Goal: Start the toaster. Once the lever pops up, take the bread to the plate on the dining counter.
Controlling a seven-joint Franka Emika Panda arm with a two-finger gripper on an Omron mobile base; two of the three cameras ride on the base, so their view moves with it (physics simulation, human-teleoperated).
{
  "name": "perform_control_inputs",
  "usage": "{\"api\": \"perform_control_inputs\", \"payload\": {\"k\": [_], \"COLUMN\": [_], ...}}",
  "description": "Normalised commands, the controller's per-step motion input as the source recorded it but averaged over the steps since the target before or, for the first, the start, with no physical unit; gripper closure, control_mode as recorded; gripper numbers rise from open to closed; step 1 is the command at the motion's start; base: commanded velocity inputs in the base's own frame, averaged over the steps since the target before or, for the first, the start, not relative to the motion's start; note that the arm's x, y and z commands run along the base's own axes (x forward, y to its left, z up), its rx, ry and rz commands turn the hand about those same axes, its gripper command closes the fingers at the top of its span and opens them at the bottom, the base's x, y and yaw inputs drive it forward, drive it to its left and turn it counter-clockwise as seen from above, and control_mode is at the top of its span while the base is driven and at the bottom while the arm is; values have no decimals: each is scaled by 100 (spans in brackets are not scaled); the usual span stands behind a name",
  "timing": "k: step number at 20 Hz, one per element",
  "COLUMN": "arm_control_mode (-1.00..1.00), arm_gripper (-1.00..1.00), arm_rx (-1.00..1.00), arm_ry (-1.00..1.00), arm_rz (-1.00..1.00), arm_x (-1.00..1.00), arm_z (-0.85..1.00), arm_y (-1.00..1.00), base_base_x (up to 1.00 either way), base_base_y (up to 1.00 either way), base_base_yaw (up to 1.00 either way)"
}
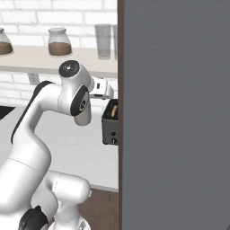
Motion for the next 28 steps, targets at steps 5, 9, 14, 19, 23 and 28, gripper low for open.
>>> {"api": "perform_control_inputs", "payload": {"k": [5, 9, 14, 19, 23, 28], "arm_control_mode": [-100, -100, -100, -100, -100, -100], "arm_gripper": [-100, -100, -100, -100, -100, -100], "arm_rx": [0, 0, 0, 0, 0, 0], "arm_ry": [0, 0, 0, 0, 0, 0], "arm_rz": [0, 0, 0, 0, 0, 0], "arm_x": [0, 0, 0, 0, 0, 0], "arm_z": [0, 0, 0, 0, 0, 0], "arm_y": [0, 0, 0, 0, 0, 0], "base_base_x": [0, 0, 0, 0, 0, 0], "base_base_y": [0, 0, 0, 0, 0, 0], "base_base_yaw": [0, 0, 0, 0, 0, 0]}}
